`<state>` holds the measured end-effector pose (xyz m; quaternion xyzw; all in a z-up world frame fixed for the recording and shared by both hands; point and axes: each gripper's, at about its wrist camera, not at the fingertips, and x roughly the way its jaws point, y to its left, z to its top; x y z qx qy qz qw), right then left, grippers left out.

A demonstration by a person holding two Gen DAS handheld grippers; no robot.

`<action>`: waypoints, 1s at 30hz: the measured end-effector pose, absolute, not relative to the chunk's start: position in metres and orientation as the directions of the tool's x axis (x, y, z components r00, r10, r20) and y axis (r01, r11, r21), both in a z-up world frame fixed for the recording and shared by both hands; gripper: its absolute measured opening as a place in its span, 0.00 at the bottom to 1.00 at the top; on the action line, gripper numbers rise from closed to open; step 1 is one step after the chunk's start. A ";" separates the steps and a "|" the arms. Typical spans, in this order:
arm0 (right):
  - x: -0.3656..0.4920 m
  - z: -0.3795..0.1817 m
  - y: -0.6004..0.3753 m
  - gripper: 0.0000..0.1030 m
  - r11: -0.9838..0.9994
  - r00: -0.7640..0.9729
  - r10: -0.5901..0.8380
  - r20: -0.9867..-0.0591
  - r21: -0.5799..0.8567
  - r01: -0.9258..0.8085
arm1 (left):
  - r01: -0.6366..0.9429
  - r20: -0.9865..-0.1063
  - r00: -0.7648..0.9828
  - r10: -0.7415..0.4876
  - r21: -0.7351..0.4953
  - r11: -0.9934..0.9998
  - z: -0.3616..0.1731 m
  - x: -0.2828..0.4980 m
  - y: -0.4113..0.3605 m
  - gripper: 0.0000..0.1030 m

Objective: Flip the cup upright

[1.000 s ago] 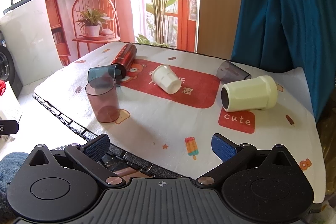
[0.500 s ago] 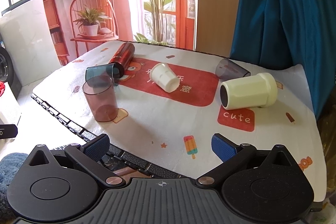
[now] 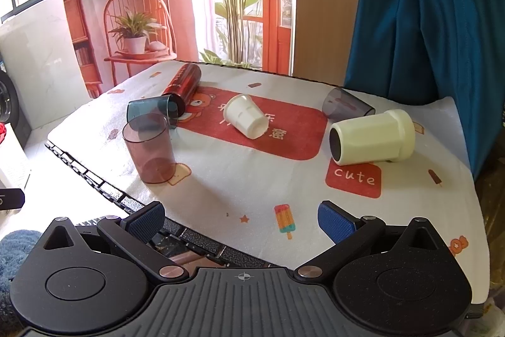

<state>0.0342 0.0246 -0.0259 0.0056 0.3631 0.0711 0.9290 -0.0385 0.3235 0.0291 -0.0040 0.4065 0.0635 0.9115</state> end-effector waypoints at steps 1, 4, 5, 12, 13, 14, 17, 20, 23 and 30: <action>0.035 -0.026 0.024 1.00 0.990 0.725 0.136 -0.675 0.062 -0.128 | -0.119 -0.743 0.660 0.111 0.043 0.992 0.029 -0.038 0.324 0.97; 0.034 -0.027 0.026 1.00 0.990 0.724 0.135 -0.676 0.059 -0.129 | -0.119 -0.744 0.658 0.111 0.043 0.992 0.028 -0.039 0.324 0.97; 0.034 -0.027 0.026 1.00 0.990 0.724 0.135 -0.676 0.059 -0.129 | -0.119 -0.744 0.658 0.110 0.042 0.992 0.028 -0.039 0.324 0.97; 0.034 -0.028 0.026 1.00 0.990 0.724 0.134 -0.677 0.060 -0.127 | -0.119 -0.745 0.658 0.111 0.043 0.992 0.027 -0.039 0.325 0.97; 0.034 -0.028 0.026 1.00 0.990 0.724 0.134 -0.677 0.060 -0.127 | -0.118 -0.745 0.658 0.110 0.042 0.992 0.027 -0.039 0.325 0.97; 0.034 -0.028 0.026 1.00 0.990 0.724 0.134 -0.677 0.060 -0.128 | -0.118 -0.745 0.658 0.110 0.042 0.992 0.027 -0.039 0.325 0.97; 0.034 -0.028 0.026 1.00 0.990 0.723 0.134 -0.678 0.060 -0.127 | -0.118 -0.746 0.657 0.110 0.042 0.992 0.027 -0.039 0.325 0.97; 0.033 -0.029 0.026 1.00 0.990 0.723 0.134 -0.678 0.061 -0.127 | -0.119 -0.746 0.657 0.110 0.042 0.992 0.027 -0.039 0.325 0.97; 0.033 -0.029 0.026 1.00 0.990 0.723 0.135 -0.678 0.060 -0.128 | -0.118 -0.747 0.656 0.109 0.042 0.992 0.027 -0.039 0.324 0.97; 0.033 -0.028 0.026 1.00 0.990 0.723 0.134 -0.678 0.060 -0.127 | -0.118 -0.748 0.655 0.109 0.041 0.992 0.025 -0.040 0.324 0.97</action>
